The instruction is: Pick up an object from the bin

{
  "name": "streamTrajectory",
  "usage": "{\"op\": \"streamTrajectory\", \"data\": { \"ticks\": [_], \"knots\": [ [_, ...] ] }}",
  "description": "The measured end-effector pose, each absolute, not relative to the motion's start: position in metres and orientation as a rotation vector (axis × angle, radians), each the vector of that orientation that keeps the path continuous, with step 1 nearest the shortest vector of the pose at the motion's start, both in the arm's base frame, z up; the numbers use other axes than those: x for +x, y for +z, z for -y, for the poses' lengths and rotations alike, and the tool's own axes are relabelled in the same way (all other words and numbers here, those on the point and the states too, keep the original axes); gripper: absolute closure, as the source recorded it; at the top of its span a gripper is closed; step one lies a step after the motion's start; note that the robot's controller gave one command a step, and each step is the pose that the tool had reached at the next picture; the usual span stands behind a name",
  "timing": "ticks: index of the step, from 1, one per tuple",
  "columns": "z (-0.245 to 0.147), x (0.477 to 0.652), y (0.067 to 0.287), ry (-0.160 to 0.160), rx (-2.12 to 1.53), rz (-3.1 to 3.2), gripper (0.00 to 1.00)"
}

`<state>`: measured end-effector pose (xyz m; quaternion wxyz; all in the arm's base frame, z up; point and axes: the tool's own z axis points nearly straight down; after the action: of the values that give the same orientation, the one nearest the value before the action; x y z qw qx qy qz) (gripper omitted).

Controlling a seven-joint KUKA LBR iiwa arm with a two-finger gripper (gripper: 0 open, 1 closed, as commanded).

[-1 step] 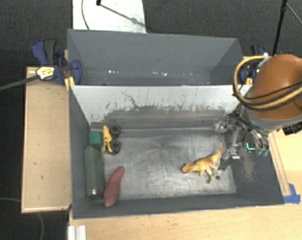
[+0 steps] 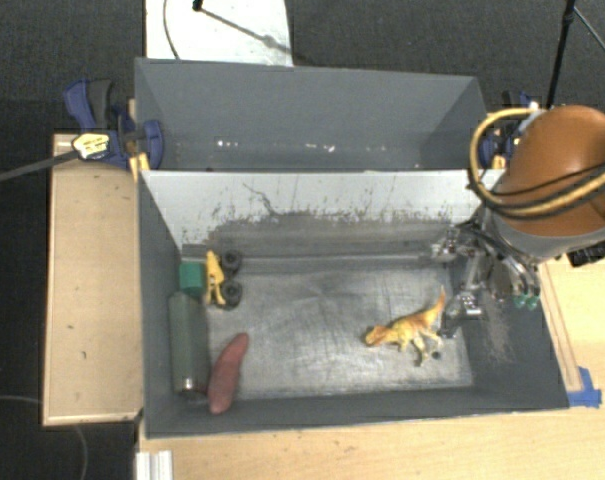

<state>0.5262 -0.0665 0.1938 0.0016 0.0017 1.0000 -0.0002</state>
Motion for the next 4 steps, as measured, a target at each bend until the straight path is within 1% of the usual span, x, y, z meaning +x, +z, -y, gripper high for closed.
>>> {"op": "streamTrajectory", "data": {
  "ticks": [1, 2, 3, 4],
  "knots": [
    [0.062, 0.514, 0.128, 0.000, 0.073, -3.133, 0.00],
    [0.061, 0.510, 0.079, 0.001, 0.103, -3.142, 0.00],
    [0.052, 0.502, 0.115, 0.000, -0.007, -3.139, 0.00],
    [0.059, 0.509, 0.085, 0.001, 0.090, -3.138, 0.00]
  ]
}}
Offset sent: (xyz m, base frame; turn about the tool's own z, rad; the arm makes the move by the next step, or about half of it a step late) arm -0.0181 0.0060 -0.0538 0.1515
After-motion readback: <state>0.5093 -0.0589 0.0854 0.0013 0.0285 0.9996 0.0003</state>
